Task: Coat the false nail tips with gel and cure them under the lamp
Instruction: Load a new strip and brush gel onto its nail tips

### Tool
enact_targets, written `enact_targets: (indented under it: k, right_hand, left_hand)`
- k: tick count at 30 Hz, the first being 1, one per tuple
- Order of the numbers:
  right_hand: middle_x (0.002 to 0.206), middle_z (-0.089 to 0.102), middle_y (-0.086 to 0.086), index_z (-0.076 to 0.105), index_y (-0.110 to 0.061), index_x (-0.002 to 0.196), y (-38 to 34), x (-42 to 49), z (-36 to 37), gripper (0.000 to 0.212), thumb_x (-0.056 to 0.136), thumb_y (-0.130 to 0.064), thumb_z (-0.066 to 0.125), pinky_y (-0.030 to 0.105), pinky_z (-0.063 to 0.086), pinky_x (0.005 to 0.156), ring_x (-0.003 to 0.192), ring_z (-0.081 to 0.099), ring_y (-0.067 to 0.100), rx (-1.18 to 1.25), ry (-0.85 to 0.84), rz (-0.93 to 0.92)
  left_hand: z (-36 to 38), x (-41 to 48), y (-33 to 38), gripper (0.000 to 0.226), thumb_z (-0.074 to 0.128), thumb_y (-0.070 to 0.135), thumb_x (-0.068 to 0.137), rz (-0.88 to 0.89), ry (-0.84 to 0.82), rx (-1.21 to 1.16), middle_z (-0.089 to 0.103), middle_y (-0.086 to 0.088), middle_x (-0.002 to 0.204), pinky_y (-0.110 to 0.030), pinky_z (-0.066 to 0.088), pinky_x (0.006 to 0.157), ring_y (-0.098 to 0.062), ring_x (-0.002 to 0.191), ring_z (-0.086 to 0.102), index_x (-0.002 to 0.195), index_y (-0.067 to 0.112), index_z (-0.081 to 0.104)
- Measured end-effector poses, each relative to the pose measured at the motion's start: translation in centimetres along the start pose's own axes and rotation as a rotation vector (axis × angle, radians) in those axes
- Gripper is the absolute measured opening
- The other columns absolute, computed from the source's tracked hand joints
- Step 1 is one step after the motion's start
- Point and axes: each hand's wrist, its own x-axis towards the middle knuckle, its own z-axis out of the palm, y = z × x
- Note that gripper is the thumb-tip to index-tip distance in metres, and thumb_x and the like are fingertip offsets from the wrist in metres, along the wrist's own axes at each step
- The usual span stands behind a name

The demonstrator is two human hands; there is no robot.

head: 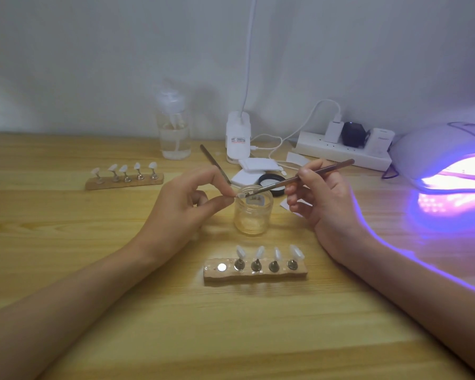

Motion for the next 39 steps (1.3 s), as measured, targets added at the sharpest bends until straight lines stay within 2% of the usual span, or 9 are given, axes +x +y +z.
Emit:
enact_targets:
  k: [5,9,12,18,20,26,30,34,39]
  right_hand:
    - [0.068,0.065,0.002,0.051,-0.016,0.089,-0.19,-0.01,0.04,0.009,0.097,-0.019,0.054,0.021,0.049,0.053,0.057,0.060,0.013,0.025,-0.069,-0.023]
    - [0.066,0.065,0.002,0.052,-0.017,0.088,-0.12,-0.04,-0.05,0.013,0.101,-0.014,0.052,0.021,0.049,0.052,0.056,0.060,0.012,0.007,-0.005,-0.012]
    - [0.068,0.065,0.003,0.052,-0.018,0.088,-0.38,-0.07,0.01,0.009,0.095,-0.021,0.056,0.021,0.049,0.053,0.057,0.060,0.013,0.035,-0.057,-0.034]
    - [0.066,0.065,0.003,0.054,-0.020,0.084,-0.28,-0.07,-0.05,0.017,0.100,-0.014,0.053,0.021,0.049,0.051,0.055,0.060,0.013,0.017,0.014,-0.027]
    - [0.068,0.065,0.004,0.056,-0.022,0.082,-0.43,-0.05,0.02,0.016,0.097,-0.019,0.055,0.021,0.049,0.052,0.057,0.060,0.014,0.026,-0.029,-0.046]
    - [0.067,0.066,0.004,0.056,-0.020,0.083,-0.28,-0.08,-0.11,0.016,0.099,-0.016,0.054,0.022,0.050,0.052,0.056,0.060,0.014,-0.006,0.010,-0.044]
    - [0.070,0.066,0.004,0.054,-0.019,0.084,-0.42,-0.14,0.04,0.010,0.094,-0.022,0.056,0.023,0.050,0.053,0.058,0.061,0.016,-0.025,-0.051,-0.069]
    - [0.067,0.066,0.004,0.054,-0.018,0.084,-0.38,-0.10,-0.15,0.016,0.099,-0.015,0.053,0.022,0.050,0.052,0.057,0.061,0.014,-0.019,0.021,-0.049]
    - [0.069,0.065,0.004,0.054,-0.020,0.083,-0.38,-0.14,0.07,0.014,0.097,-0.019,0.055,0.022,0.050,0.053,0.058,0.061,0.014,-0.009,-0.041,-0.041]
  left_hand:
    - [-0.02,-0.04,-0.09,0.010,0.070,0.021,0.082,-0.001,-0.012,-0.001,0.065,0.006,0.094,-0.015,0.037,0.050,-0.012,0.046,0.039,0.077,0.027,0.063]
    - [-0.01,-0.06,-0.05,0.010,0.070,0.022,0.082,-0.005,-0.004,0.006,0.065,0.007,0.094,-0.015,0.037,0.048,-0.010,0.044,0.040,0.076,0.027,0.063]
    - [0.02,-0.10,0.06,0.009,0.070,0.021,0.082,-0.011,0.001,0.008,0.065,0.008,0.094,-0.016,0.037,0.046,-0.010,0.043,0.041,0.077,0.024,0.063]
    - [0.06,-0.29,0.43,0.014,0.072,0.006,0.087,-0.034,0.006,0.023,0.066,0.015,0.088,-0.016,0.037,0.042,-0.011,0.044,0.042,0.079,0.014,0.064]
    - [0.15,-0.31,0.56,0.014,0.072,0.005,0.086,-0.037,0.014,0.040,0.067,0.015,0.089,-0.016,0.038,0.042,-0.010,0.045,0.044,0.079,0.013,0.064]
    - [0.21,-0.28,0.64,0.014,0.073,0.005,0.085,-0.057,0.023,0.043,0.067,0.017,0.088,-0.012,0.037,0.045,-0.008,0.047,0.044,0.079,0.013,0.064]
    - [0.21,-0.29,0.62,0.012,0.073,0.006,0.085,-0.059,0.024,0.033,0.067,0.017,0.088,-0.011,0.036,0.045,-0.007,0.047,0.044,0.079,0.011,0.065]
    - [0.18,-0.30,0.65,0.013,0.073,0.006,0.085,-0.063,0.021,0.035,0.067,0.019,0.087,-0.013,0.037,0.045,-0.007,0.048,0.044,0.078,0.013,0.064]
    - [0.15,-0.28,0.64,0.014,0.073,0.005,0.085,-0.061,0.019,0.027,0.067,0.018,0.088,-0.013,0.037,0.045,-0.009,0.048,0.044,0.078,0.013,0.064]
